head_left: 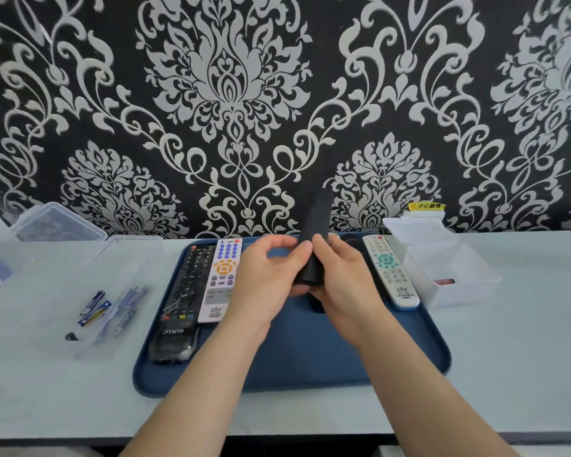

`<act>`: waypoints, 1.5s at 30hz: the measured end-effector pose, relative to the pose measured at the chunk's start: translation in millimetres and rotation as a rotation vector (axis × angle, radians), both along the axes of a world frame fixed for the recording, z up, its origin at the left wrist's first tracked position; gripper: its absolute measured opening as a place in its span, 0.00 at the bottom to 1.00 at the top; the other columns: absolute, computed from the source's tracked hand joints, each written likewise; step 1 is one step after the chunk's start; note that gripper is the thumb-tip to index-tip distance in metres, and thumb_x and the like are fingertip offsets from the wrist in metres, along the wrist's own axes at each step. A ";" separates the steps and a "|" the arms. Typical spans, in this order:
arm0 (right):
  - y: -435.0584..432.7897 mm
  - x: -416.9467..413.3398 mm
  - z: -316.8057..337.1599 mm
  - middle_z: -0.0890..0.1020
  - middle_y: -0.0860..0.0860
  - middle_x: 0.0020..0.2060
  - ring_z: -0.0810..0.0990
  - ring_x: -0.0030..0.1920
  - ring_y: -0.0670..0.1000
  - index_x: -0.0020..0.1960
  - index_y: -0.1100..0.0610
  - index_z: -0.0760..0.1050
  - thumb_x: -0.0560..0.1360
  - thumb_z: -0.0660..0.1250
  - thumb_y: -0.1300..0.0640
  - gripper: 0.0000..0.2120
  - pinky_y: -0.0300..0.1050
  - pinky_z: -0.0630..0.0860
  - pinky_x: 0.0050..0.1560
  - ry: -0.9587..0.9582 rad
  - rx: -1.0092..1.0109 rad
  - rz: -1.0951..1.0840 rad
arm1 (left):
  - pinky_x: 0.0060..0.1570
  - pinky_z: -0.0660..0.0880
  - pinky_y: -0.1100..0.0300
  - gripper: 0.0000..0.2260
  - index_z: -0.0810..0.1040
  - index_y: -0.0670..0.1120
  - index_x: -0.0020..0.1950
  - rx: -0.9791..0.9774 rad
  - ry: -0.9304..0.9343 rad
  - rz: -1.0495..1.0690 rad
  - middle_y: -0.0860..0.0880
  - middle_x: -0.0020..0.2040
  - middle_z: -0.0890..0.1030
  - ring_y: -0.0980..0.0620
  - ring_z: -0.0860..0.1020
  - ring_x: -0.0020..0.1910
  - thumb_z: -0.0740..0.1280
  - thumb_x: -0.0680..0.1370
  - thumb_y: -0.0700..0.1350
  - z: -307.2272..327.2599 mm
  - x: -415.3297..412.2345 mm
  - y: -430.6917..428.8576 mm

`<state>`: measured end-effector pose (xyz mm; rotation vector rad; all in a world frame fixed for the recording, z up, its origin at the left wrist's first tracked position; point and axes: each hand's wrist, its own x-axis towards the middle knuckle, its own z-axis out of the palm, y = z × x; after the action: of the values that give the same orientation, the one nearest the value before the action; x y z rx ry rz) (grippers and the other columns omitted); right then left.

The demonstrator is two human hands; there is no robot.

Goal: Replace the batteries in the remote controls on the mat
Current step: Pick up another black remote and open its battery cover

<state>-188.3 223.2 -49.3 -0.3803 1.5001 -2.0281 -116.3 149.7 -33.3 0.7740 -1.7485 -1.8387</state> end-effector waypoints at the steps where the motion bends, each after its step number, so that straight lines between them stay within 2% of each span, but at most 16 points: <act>1: 1.4 -0.3 1.4 0.85 0.58 0.53 0.83 0.45 0.57 0.57 0.60 0.78 0.83 0.58 0.55 0.12 0.53 0.79 0.35 -0.033 -0.028 0.013 | 0.31 0.79 0.60 0.09 0.78 0.45 0.50 -0.035 -0.060 -0.020 0.45 0.42 0.85 0.50 0.84 0.35 0.70 0.76 0.49 0.5 -0.4 1.4; 3: 3.7 0.1 4.5 0.85 0.57 0.54 0.81 0.39 0.54 0.59 0.62 0.76 0.84 0.57 0.55 0.13 0.43 0.72 0.26 -0.113 -0.083 0.043 | 0.28 0.76 0.63 0.12 0.78 0.43 0.46 -0.053 -0.107 -0.080 0.44 0.37 0.85 0.49 0.83 0.31 0.68 0.77 0.52 1.0 -1.3 5.8; 5: 5.2 0.4 7.1 0.84 0.59 0.54 0.81 0.38 0.54 0.61 0.64 0.74 0.84 0.57 0.56 0.15 0.41 0.70 0.24 -0.142 -0.147 0.065 | 0.28 0.76 0.63 0.11 0.80 0.42 0.45 -0.064 -0.072 -0.081 0.44 0.36 0.84 0.49 0.82 0.30 0.67 0.78 0.49 1.6 -3.1 8.7; 12: 13.5 -4.4 11.0 0.84 0.59 0.51 0.83 0.38 0.54 0.62 0.67 0.73 0.83 0.55 0.64 0.13 0.43 0.68 0.28 -0.008 -0.191 0.091 | 0.32 0.78 0.63 0.05 0.81 0.41 0.49 -0.090 0.018 -0.087 0.45 0.37 0.84 0.53 0.82 0.35 0.65 0.79 0.37 4.9 -5.5 12.5; 16: 18.0 -5.1 16.3 0.83 0.60 0.51 0.82 0.39 0.56 0.61 0.66 0.73 0.82 0.56 0.66 0.12 0.45 0.70 0.29 -0.060 -0.198 0.120 | 0.33 0.79 0.61 0.06 0.80 0.44 0.51 -0.136 -0.009 -0.114 0.49 0.34 0.83 0.53 0.81 0.34 0.65 0.79 0.37 6.0 -5.0 9.0; 18: 19.9 -7.1 17.2 0.84 0.60 0.49 0.82 0.41 0.57 0.57 0.65 0.77 0.79 0.56 0.68 0.12 0.49 0.78 0.32 -0.144 -0.206 0.098 | 0.38 0.80 0.60 0.06 0.78 0.51 0.52 -0.377 -0.089 -0.084 0.54 0.37 0.83 0.55 0.81 0.37 0.68 0.76 0.42 2.4 -4.8 8.8; 21: 21.5 -12.8 15.7 0.83 0.60 0.48 0.83 0.49 0.57 0.57 0.65 0.77 0.79 0.56 0.69 0.13 0.53 0.81 0.53 -0.205 -0.237 -0.013 | 0.43 0.72 0.67 0.20 0.68 0.61 0.58 -0.869 -0.192 -0.048 0.62 0.48 0.77 0.63 0.76 0.44 0.73 0.71 0.50 -2.0 -2.3 17.8; 23: 21.6 -14.1 15.0 0.83 0.60 0.46 0.83 0.48 0.55 0.57 0.66 0.76 0.79 0.57 0.68 0.12 0.49 0.82 0.49 -0.184 -0.202 -0.038 | 0.49 0.73 0.59 0.24 0.67 0.58 0.63 -0.982 -0.199 -0.029 0.59 0.55 0.75 0.57 0.75 0.52 0.73 0.71 0.53 -2.5 -3.0 20.5; 26: 22.1 -13.3 15.4 0.84 0.58 0.43 0.84 0.40 0.52 0.52 0.63 0.78 0.81 0.57 0.65 0.10 0.43 0.81 0.40 -0.191 -0.183 -0.044 | 0.53 0.72 0.55 0.23 0.69 0.54 0.66 -1.130 -0.323 -0.009 0.54 0.57 0.78 0.52 0.76 0.56 0.70 0.72 0.53 -0.1 -3.3 19.1; 29: 22.6 -13.2 17.2 0.83 0.60 0.47 0.84 0.42 0.55 0.56 0.66 0.75 0.83 0.56 0.63 0.11 0.50 0.84 0.41 -0.148 -0.152 -0.113 | 0.49 0.74 0.59 0.16 0.75 0.58 0.58 -0.959 -0.293 -0.056 0.59 0.48 0.82 0.58 0.79 0.47 0.70 0.71 0.52 7.8 1.0 17.0; 32: 24.5 -17.4 19.7 0.83 0.60 0.48 0.83 0.51 0.58 0.52 0.64 0.76 0.83 0.57 0.63 0.10 0.57 0.80 0.57 -0.112 -0.106 -0.185 | 0.46 0.78 0.58 0.12 0.79 0.58 0.46 -0.649 -0.285 -0.270 0.59 0.39 0.83 0.62 0.79 0.35 0.73 0.64 0.53 15.6 11.2 -3.8; 35: 27.7 -22.1 21.6 0.84 0.62 0.50 0.84 0.51 0.57 0.50 0.61 0.76 0.83 0.58 0.62 0.09 0.57 0.79 0.59 -0.117 -0.090 -0.210 | 0.52 0.79 0.51 0.13 0.81 0.56 0.48 -0.569 -0.498 -0.659 0.57 0.43 0.84 0.56 0.81 0.39 0.76 0.65 0.49 16.3 28.8 -22.5; 37: 27.8 -24.1 20.9 0.84 0.63 0.52 0.84 0.48 0.56 0.56 0.64 0.75 0.83 0.59 0.61 0.09 0.56 0.79 0.57 -0.129 -0.083 -0.214 | 0.54 0.78 0.50 0.11 0.81 0.54 0.49 -0.587 -0.579 -0.726 0.57 0.44 0.84 0.56 0.82 0.43 0.77 0.68 0.50 9.9 33.4 -24.7; 39: 26.0 -25.0 19.4 0.85 0.62 0.51 0.83 0.47 0.56 0.60 0.68 0.74 0.83 0.59 0.60 0.12 0.56 0.78 0.58 -0.157 -0.093 -0.215 | 0.53 0.78 0.53 0.09 0.81 0.54 0.48 -0.730 -0.509 -0.535 0.58 0.42 0.83 0.59 0.81 0.44 0.75 0.70 0.53 4.2 27.5 -22.6; 42: 23.1 -21.6 18.3 0.86 0.60 0.49 0.81 0.44 0.53 0.60 0.68 0.75 0.83 0.59 0.57 0.16 0.47 0.80 0.46 -0.205 -0.107 -0.168 | 0.49 0.78 0.56 0.07 0.82 0.54 0.48 -0.879 -0.106 -0.147 0.59 0.42 0.82 0.59 0.79 0.43 0.72 0.73 0.44 3.1 14.9 -9.5; 45: 21.0 -19.6 14.2 0.86 0.58 0.46 0.82 0.43 0.54 0.56 0.65 0.79 0.83 0.59 0.54 0.16 0.46 0.78 0.44 -0.230 -0.135 -0.103 | 0.45 0.78 0.58 0.12 0.80 0.53 0.50 -0.957 0.087 -0.124 0.61 0.45 0.80 0.58 0.78 0.45 0.73 0.70 0.39 5.4 9.0 4.5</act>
<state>-207.9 244.2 -35.1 -0.1189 1.2711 -2.1772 -107.4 154.2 -27.9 0.1909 -2.3064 -0.8550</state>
